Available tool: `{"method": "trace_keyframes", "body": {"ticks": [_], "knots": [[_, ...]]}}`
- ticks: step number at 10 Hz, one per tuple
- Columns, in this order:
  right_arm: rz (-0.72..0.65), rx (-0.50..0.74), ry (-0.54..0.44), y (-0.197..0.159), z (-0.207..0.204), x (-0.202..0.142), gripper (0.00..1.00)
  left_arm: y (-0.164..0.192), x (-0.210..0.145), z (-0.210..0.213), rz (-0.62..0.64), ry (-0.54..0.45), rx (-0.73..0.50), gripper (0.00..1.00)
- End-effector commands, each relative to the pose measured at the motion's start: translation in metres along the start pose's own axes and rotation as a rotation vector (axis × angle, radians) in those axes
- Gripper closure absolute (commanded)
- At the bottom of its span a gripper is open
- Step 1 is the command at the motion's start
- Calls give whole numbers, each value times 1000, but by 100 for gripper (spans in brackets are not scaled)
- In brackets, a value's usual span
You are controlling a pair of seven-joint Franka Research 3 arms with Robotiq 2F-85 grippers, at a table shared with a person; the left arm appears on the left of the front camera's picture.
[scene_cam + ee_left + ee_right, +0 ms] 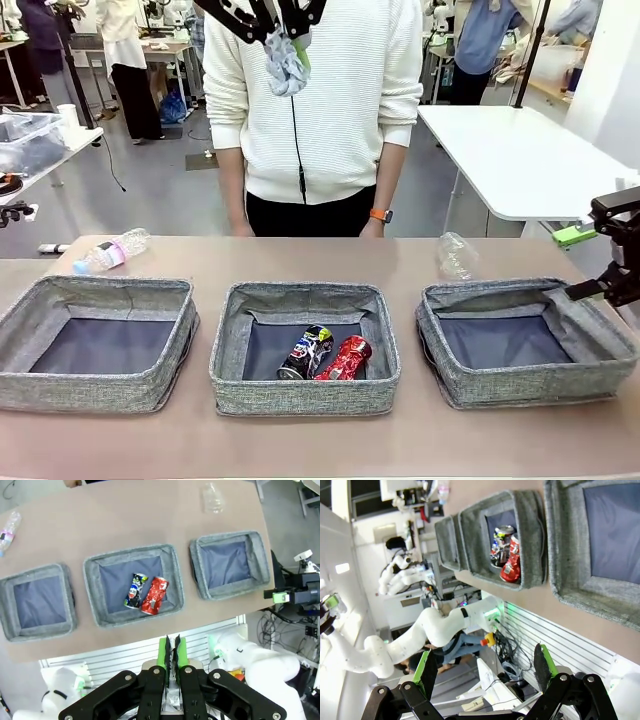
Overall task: Sort the waste into the appropriate baskets.
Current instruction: Place the picked waste into the Fabric basket indicated by the person.
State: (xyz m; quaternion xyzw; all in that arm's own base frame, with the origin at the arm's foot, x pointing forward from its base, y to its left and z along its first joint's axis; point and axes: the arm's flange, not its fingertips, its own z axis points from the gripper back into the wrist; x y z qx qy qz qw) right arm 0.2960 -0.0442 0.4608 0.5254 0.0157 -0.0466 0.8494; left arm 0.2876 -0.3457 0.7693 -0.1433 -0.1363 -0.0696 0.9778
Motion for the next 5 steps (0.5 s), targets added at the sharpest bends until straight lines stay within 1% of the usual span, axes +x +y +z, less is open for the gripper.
{"method": "trace_keyframes", "body": {"ticks": [1,5], "knots": [[-18,9,-16,3,0,2,0,0,-3,2,1,-4,9,93],[-18,9,-16,3,0,2,0,0,-3,2,1,-4,9,93]]}}
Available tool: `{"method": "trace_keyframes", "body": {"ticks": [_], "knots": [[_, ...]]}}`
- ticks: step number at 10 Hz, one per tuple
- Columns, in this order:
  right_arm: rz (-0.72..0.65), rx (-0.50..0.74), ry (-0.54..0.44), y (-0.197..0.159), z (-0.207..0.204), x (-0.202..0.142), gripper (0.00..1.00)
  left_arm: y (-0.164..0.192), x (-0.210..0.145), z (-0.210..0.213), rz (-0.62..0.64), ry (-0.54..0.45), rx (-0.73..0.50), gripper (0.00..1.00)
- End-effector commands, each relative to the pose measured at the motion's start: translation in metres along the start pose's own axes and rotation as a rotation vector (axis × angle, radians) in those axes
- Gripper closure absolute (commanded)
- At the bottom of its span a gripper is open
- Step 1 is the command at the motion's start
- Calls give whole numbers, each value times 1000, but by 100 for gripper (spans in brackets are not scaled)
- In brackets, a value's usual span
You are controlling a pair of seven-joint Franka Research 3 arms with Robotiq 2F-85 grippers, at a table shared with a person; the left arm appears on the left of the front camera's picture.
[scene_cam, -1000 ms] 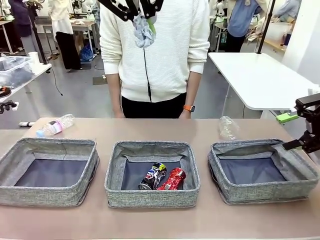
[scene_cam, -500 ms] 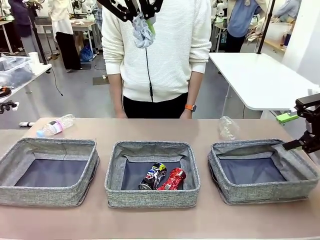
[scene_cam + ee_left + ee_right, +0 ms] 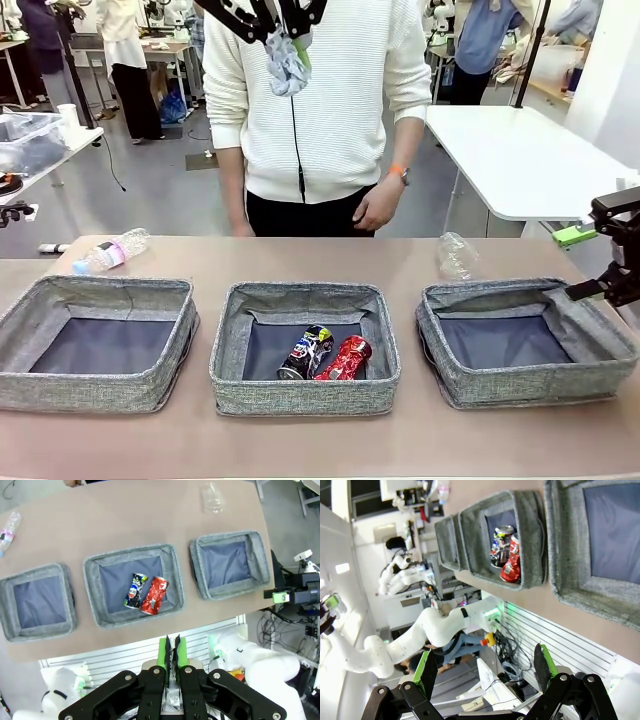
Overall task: Sort the waste into the appropriate baskets.
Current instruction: Place the picked waste into the Fabric basket indicated by the person.
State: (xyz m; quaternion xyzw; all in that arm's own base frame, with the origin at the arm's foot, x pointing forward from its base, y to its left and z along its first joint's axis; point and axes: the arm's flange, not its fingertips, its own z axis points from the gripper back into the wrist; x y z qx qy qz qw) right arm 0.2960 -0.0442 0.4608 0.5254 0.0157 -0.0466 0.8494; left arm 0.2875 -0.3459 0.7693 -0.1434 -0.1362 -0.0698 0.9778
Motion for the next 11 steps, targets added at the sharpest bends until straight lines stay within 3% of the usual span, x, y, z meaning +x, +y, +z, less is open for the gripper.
{"method": "trace_keyframes", "body": {"ticks": [1,11], "knots": [[-18,9,-16,3,0,2,0,0,-3,2,2,-4,9,93],[-18,9,-16,3,0,2,0,0,-3,2,2,-4,9,93]]}}
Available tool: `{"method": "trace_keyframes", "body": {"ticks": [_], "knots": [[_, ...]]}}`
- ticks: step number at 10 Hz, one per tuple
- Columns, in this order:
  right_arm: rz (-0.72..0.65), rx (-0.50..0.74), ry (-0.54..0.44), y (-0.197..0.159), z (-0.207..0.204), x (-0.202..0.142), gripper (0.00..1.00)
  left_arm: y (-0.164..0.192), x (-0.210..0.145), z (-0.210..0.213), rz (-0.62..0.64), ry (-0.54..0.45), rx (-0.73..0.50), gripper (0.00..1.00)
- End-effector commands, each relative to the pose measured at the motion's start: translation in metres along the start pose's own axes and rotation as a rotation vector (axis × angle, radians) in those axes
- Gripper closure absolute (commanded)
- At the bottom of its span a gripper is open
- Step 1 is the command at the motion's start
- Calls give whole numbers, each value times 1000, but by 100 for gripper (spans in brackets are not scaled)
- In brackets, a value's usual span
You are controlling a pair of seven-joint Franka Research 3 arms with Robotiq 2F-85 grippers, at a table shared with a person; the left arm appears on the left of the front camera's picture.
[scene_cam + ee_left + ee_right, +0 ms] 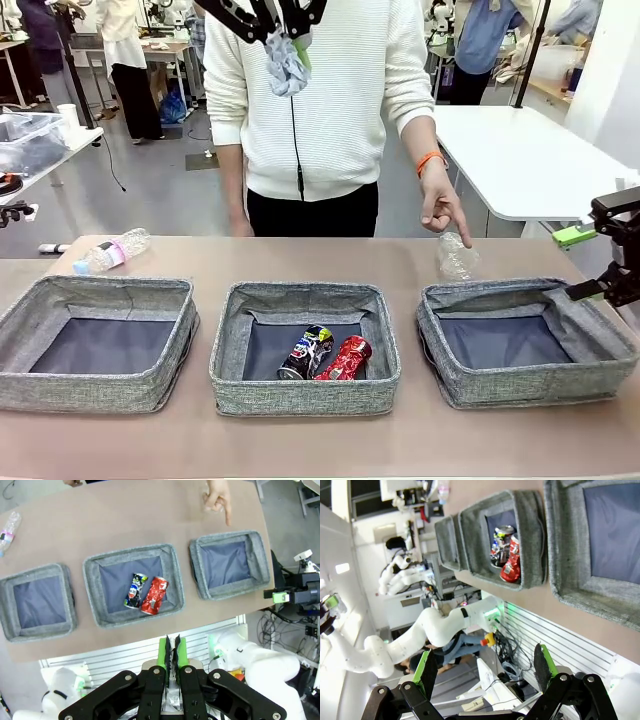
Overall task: Sort the waste into the appropriate baskets.
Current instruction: Place the picked waste into the Fabric basket indicated by the person.
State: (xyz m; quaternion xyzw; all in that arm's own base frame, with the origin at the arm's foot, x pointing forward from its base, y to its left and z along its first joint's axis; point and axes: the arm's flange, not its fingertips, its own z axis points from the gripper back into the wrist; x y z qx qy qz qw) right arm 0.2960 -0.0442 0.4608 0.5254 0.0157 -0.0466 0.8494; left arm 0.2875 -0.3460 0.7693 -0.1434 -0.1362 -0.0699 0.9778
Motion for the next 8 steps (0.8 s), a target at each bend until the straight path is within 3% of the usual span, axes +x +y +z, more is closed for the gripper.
{"method": "trace_keyframes", "body": {"ticks": [1,3,6,8], "knots": [[0,0,0,0,0,0,0,0,0,0,0,0,0,93],[-37,-48,-27,-21,55,-21,0,-11,-20,-58,-142,44,-65,93],[-66,12,-343,-41,185,-108,0,-50,-30,-166,-240,122,-279,93],[-62,27,-526,-51,216,-159,0,-95,-15,-232,-256,196,-429,93]]}}
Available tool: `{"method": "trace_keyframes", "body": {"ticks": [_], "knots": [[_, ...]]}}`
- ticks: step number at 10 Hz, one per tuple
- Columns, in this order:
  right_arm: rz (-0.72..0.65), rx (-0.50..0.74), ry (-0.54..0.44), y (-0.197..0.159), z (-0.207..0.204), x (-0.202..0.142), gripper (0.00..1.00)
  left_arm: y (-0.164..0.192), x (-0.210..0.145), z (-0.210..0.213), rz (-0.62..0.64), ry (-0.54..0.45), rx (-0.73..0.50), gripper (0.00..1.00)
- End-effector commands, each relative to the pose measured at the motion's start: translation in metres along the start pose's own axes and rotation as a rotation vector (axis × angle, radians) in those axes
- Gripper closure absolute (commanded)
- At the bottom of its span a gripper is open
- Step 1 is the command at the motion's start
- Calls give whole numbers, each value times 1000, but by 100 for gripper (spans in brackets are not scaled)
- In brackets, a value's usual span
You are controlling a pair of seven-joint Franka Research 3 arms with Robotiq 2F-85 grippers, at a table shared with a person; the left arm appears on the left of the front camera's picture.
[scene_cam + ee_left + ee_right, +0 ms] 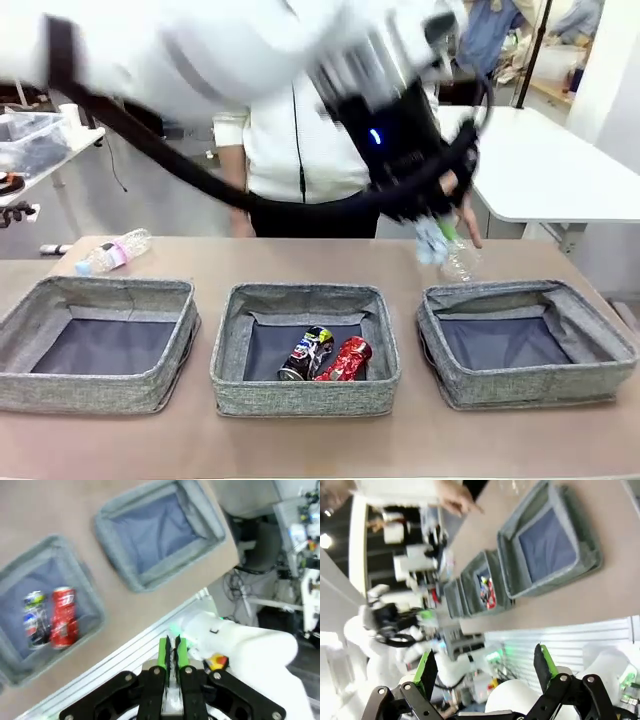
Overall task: Sort the waste into the appropriate baskets.
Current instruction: Place the picked waste into the Fabric basket indicated by the person.
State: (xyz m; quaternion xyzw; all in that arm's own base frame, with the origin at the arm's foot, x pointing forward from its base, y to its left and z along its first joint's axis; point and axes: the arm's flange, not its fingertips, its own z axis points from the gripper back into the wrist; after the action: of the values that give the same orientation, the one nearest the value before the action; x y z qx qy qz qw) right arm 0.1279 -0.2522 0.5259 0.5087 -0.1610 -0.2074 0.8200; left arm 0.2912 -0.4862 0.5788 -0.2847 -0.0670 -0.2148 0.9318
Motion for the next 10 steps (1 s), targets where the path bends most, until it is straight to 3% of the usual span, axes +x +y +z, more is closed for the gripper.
{"method": "trace_keyframes", "body": {"ticks": [1,5,10], "knots": [[8,-22,103,4,-39,15,0,-11,43,-53,-1,38,-108,93],[8,-22,103,4,-39,15,0,-33,67,-135,11,120,-54,93],[8,-22,103,4,-39,15,0,-31,72,-137,36,37,-5,93]]}}
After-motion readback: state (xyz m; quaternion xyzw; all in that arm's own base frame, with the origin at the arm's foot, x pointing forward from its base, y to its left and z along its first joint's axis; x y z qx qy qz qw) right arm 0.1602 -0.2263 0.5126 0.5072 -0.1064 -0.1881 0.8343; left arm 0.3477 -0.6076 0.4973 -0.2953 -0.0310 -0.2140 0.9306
